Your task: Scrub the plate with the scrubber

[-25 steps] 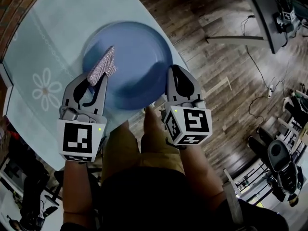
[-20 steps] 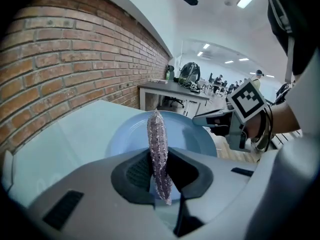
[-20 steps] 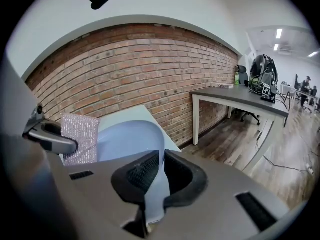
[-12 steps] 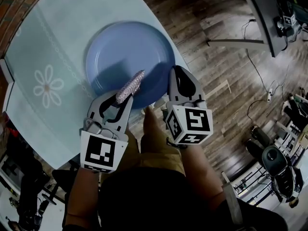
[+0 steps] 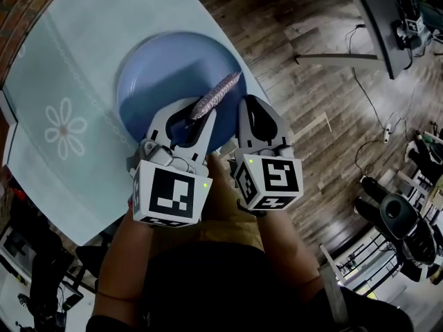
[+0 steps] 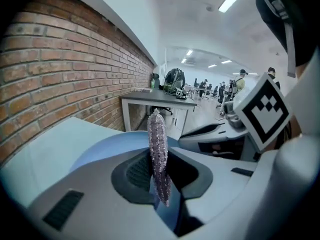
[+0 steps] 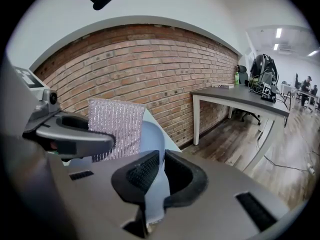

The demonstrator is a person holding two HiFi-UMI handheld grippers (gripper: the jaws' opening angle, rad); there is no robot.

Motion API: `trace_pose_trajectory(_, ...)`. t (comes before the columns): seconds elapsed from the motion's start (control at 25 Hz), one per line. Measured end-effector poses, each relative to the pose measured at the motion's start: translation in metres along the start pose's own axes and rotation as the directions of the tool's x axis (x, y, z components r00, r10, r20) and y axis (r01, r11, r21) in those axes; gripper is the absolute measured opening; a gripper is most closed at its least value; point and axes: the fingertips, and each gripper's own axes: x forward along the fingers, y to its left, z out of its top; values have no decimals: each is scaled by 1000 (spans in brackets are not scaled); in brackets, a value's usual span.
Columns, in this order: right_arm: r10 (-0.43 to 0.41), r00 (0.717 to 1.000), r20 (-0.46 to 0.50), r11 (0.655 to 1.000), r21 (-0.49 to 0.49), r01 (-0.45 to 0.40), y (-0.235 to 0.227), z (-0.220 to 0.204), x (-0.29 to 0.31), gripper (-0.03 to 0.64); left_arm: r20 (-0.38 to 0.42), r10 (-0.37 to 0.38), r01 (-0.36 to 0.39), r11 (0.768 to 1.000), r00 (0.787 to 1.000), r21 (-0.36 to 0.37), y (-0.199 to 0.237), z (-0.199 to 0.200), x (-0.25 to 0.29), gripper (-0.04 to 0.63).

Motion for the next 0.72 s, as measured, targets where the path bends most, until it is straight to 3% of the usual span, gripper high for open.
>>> trace_pose_trajectory(0.28,-7,1000,5,1000,3,7,1,-2,1,46,12,110,-111,993,994,44,44,19,12,77)
trace_pose_trajectory(0.72,-13,1000,5,1000,2,13,-4,1,2,46,-11,213,-211,974,977,80,93,10,-4,77)
